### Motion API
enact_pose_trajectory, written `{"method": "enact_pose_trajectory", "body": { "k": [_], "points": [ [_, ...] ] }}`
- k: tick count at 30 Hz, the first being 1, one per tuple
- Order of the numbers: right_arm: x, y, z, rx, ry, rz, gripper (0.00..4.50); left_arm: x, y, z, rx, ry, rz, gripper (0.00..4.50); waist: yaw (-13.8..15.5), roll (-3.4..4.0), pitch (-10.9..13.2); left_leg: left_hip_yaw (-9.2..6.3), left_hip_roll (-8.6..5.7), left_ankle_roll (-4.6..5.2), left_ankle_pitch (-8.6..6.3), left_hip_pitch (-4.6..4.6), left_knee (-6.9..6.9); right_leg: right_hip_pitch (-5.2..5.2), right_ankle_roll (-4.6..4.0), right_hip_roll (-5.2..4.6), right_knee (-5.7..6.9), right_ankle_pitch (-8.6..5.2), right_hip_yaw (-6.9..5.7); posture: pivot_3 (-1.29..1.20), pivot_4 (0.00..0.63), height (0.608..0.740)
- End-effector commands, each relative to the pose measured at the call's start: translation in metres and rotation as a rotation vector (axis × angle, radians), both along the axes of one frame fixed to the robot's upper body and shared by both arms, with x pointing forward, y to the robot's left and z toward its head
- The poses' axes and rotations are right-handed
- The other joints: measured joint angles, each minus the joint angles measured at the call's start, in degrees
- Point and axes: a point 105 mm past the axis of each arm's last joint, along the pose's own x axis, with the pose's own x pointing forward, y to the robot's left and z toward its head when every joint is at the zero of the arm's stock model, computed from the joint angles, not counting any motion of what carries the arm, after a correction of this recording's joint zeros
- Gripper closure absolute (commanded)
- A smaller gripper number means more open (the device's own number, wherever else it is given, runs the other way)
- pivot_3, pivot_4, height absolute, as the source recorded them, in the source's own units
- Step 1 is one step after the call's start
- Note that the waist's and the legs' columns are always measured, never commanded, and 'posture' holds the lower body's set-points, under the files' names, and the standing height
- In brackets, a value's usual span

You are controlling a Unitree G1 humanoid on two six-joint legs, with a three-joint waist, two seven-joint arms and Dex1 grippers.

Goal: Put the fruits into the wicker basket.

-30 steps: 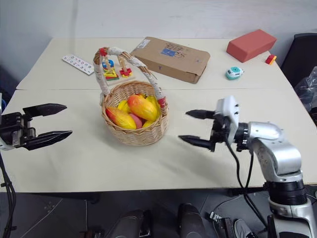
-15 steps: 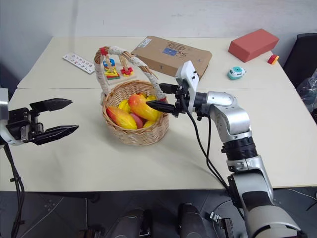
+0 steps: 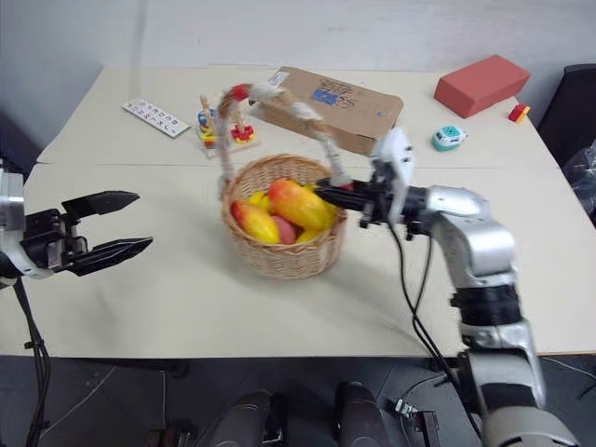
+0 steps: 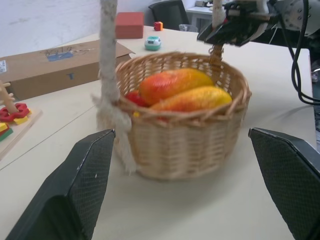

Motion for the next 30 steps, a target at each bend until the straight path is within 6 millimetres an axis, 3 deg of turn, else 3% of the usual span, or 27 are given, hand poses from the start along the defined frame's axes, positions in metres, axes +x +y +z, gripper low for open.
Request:
{"method": "enact_pose_trajectory", "body": {
  "k": [1,5,10,15,16,19,22,23,25,27,30],
  "points": [
    [-0.01,-0.06,0.027,0.05,-0.13,-0.26,4.32,0.002,-0.003,0.007,0.005,-0.036,-0.021,0.0,0.1,0.0,0.0,0.0,0.0,0.0,0.0,0.01,0.0,0.03,0.0,0.01,-0.01,0.0,-0.01,0.0,0.15,0.74],
    [-0.015,-0.116,0.017,0.046,-0.13,-0.505,4.32,0.009,-0.005,0.005,0.002,-0.027,-0.042,0.0,0.5,0.01,0.0,0.11,0.01,0.01,0.02,0.06,0.0,0.03,0.01,0.04,0.0,0.0,0.04,0.0,0.15,0.74],
    [-0.013,-0.156,-0.002,0.059,-0.116,-0.688,4.32,0.02,-0.012,0.005,-0.001,-0.032,-0.078,0.0,-0.3,0.01,0.0,0.38,0.16,-0.05,0.06,0.17,-0.01,0.02,0.04,0.15,0.01,0.02,0.12,0.0,0.15,0.74],
    [-0.009,-0.181,-0.022,0.095,-0.079,-0.789,4.32,0.026,-0.017,0.005,0.002,-0.038,-0.099,0.0,-0.3,0.02,0.0,0.49,0.21,-0.06,0.07,0.25,-0.03,0.01,0.04,0.2,0.03,0.02,0.16,0.0,0.15,0.74],
    [-0.011,-0.182,-0.023,0.092,-0.093,-0.785,3.59,0.026,-0.017,0.004,0.002,-0.037,-0.1,0.0,-0.3,0.01,0.0,0.48,0.21,-0.05,0.07,0.25,-0.02,0.02,0.04,0.19,0.04,0.02,0.17,0.0,0.15,0.74],
    [-0.019,-0.186,-0.011,0.106,-0.153,-0.801,2.66,0.026,-0.015,0.002,0.006,-0.026,-0.097,0.0,-0.1,0.02,0.0,0.47,0.19,-0.02,0.08,0.22,-0.01,0.03,0.04,0.16,0.01,0.02,0.23,0.0,0.15,0.74],
    [-0.038,-0.182,-0.016,0.049,-0.107,-0.758,1.76,0.024,-0.009,-0.005,0.018,-0.001,-0.076,0.0,0.1,0.03,0.0,0.44,0.2,-0.02,0.08,0.23,-0.01,0.03,0.04,0.15,0.02,0.02,0.23,0.0,0.15,0.74],
    [-0.045,-0.18,-0.019,0.026,-0.096,-0.745,1.27,0.022,-0.006,-0.011,0.033,0.013,-0.068,0.0,0.1,0.03,0.0,0.44,0.2,-0.02,0.08,0.22,-0.02,0.03,0.04,0.15,0.0,0.02,0.23,0.0,0.15,0.74],
    [-0.057,-0.179,-0.023,-0.015,-0.075,-0.73,0.73,0.018,-0.001,-0.021,0.067,0.035,-0.05,0.0,0.2,0.04,0.0,0.43,0.21,-0.02,0.08,0.22,-0.03,0.04,0.04,0.15,-0.01,0.02,0.23,0.0,0.15,0.74],
    [-0.071,-0.186,-0.028,-0.127,-0.094,-0.737,0.03,0.005,0.005,-0.046,0.161,0.11,-0.047,0.0,0.0,0.04,0.0,0.44,0.2,0.0,0.07,0.23,-0.03,0.06,0.04,0.15,-0.03,0.02,0.24,0.0,0.15,0.74],
    [-0.085,-0.188,-0.032,-0.224,-0.137,-0.675,0.01,-0.017,0.005,-0.068,0.183,0.188,-0.066,0.0,-0.4,0.05,0.0,0.51,0.21,0.0,0.01,0.3,-0.13,0.06,0.05,0.15,-0.1,0.01,0.32,0.0,0.15,0.74]
  ]
}}
